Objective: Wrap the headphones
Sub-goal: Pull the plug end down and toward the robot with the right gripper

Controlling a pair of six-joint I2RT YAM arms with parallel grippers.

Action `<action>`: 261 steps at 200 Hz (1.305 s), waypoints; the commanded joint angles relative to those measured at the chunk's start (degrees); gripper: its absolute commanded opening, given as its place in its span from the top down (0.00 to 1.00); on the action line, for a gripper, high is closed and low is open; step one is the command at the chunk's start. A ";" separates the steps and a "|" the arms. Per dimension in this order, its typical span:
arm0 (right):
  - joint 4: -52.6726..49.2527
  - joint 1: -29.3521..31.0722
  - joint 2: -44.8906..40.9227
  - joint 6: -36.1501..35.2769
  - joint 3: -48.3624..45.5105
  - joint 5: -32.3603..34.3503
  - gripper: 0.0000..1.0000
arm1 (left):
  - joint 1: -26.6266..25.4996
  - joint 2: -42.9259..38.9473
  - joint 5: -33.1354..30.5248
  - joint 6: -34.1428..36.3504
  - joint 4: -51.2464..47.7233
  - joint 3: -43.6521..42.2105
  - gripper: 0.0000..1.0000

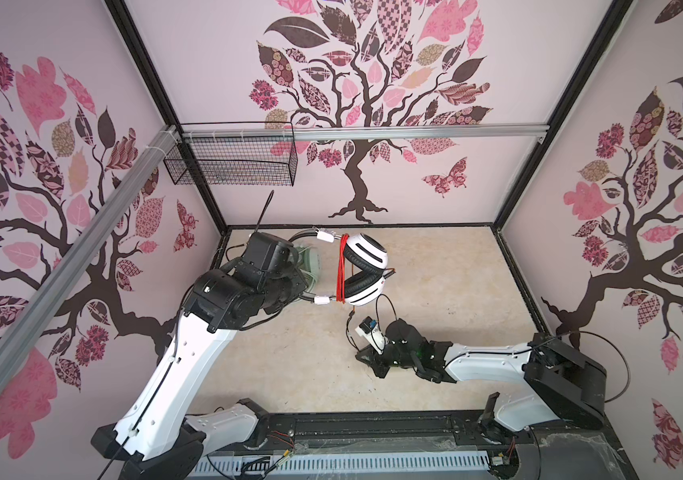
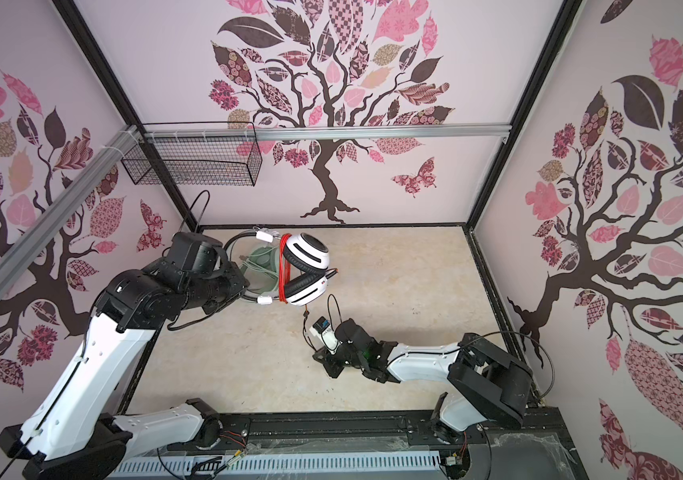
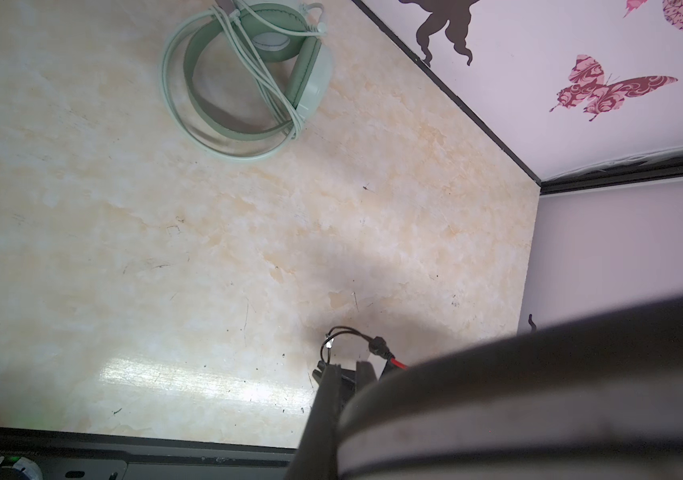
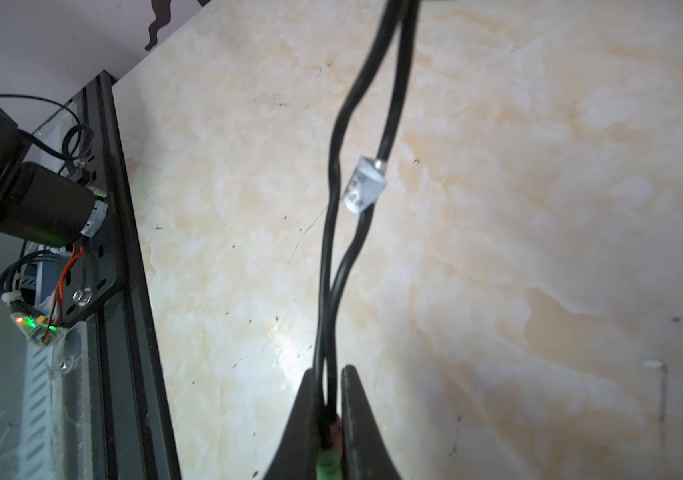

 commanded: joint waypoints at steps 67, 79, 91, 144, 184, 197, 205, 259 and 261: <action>-12.58 14.57 3.89 6.82 7.72 8.00 1.00 | 0.12 -2.42 0.03 -3.78 5.88 -0.97 1.00; -14.29 16.46 4.36 6.65 9.29 9.22 1.00 | 0.12 -2.43 -0.36 -3.73 5.85 -1.05 1.00; -16.51 18.04 4.47 6.56 10.82 10.70 1.00 | 0.15 -2.38 -1.13 -3.55 5.69 -1.05 1.00; -32.11 22.53 3.97 4.27 19.22 16.23 1.00 | 0.15 -2.09 -8.51 -2.13 5.01 -3.83 1.00; -45.22 27.03 4.69 2.08 29.84 19.39 1.00 | 0.19 -1.54 -13.90 -1.00 8.06 -10.23 1.00; -48.19 28.01 4.70 1.99 32.53 19.59 1.00 | 0.16 -1.08 -15.35 -0.33 8.92 -11.61 1.00; -49.86 28.57 4.52 2.08 34.05 19.92 1.00 | 0.13 -0.92 -16.37 -0.01 9.35 -12.29 1.00; -61.41 31.61 1.37 2.00 43.72 24.25 1.00 | 0.18 -0.27 -21.11 2.86 10.38 -15.80 1.00; -61.94 31.64 1.26 2.03 44.10 24.39 1.00 | 0.15 -0.17 -21.20 2.95 10.27 -15.87 1.00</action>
